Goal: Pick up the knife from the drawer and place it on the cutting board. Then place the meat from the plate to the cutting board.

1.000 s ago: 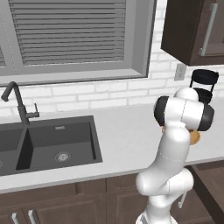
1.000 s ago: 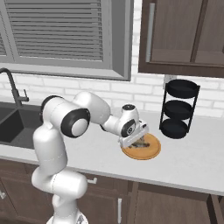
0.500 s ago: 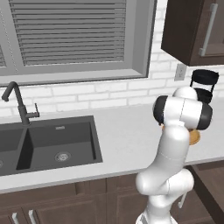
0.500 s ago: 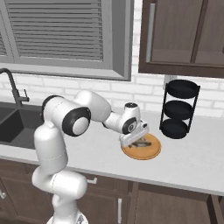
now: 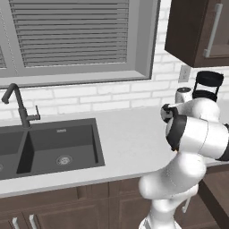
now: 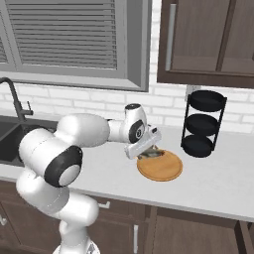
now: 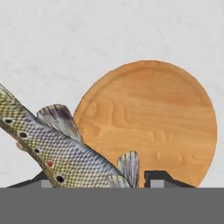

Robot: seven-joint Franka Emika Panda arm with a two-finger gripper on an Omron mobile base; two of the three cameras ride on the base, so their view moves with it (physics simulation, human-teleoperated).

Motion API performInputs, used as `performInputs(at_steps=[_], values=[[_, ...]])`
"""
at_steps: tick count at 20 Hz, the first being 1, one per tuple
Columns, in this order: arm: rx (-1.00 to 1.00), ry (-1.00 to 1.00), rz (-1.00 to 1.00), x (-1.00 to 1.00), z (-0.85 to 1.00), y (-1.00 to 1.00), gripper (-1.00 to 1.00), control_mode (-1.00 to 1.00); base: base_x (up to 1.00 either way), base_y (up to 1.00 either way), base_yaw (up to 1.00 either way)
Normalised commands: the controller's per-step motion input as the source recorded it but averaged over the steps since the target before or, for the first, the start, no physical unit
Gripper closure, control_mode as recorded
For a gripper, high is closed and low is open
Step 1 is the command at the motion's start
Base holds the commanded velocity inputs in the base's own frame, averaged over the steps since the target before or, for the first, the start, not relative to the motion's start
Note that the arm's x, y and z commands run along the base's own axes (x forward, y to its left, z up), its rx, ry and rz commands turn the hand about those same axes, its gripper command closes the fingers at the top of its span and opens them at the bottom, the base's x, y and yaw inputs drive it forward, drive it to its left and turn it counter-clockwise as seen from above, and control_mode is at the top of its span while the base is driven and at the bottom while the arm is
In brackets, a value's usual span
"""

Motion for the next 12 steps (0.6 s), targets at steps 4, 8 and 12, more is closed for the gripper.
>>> performInputs(at_steps=[4,8,12], values=[[-0.1,-0.07,0.0,-0.44,1.0,0.64,1.0,-1.0,0.0,0.0,0.0],[-0.02,-0.03,0.0,-0.21,1.0,0.42,1.0,-1.0,0.0,0.0,0.0],[0.0,0.0,0.03,-0.29,1.0,0.03,1.0,-1.0,0.0,0.0,0.0]])
